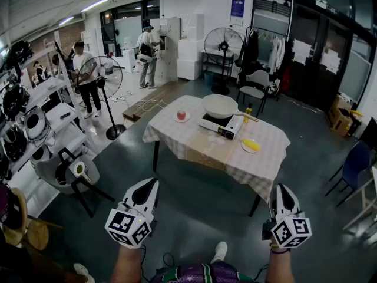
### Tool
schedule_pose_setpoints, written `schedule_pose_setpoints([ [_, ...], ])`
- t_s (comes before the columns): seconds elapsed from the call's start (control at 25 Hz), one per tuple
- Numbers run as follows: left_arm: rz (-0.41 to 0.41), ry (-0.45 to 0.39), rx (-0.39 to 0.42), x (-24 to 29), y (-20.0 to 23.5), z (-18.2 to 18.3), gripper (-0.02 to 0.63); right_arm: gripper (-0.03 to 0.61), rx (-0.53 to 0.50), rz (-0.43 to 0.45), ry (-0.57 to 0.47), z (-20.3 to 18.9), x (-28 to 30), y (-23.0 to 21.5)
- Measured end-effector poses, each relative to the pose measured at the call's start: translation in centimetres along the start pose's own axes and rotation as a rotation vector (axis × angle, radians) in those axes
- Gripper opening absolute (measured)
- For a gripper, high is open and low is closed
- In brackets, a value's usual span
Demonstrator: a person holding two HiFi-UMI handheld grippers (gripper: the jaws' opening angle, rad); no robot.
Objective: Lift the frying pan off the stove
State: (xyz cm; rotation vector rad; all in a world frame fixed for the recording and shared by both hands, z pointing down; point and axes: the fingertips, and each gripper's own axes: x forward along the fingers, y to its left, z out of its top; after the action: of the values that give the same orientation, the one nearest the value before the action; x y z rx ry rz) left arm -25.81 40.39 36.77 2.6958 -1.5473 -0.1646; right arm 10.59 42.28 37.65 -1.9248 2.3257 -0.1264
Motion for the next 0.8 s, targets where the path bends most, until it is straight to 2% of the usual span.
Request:
schedule_pose_setpoints([
  [0.48, -0.011, 0.003, -0.03, 0.4, -0.9, -0.1, 0.023, 0.003, -0.017, 0.016, 0.011, -0.3, 0.2, 0.1],
  [0.8, -0.019, 0.009, -0.034, 0.1, -1.4, -0.7, 0.023, 0.006, -0.011, 0.06, -0.013, 0.2, -0.2, 1.0],
])
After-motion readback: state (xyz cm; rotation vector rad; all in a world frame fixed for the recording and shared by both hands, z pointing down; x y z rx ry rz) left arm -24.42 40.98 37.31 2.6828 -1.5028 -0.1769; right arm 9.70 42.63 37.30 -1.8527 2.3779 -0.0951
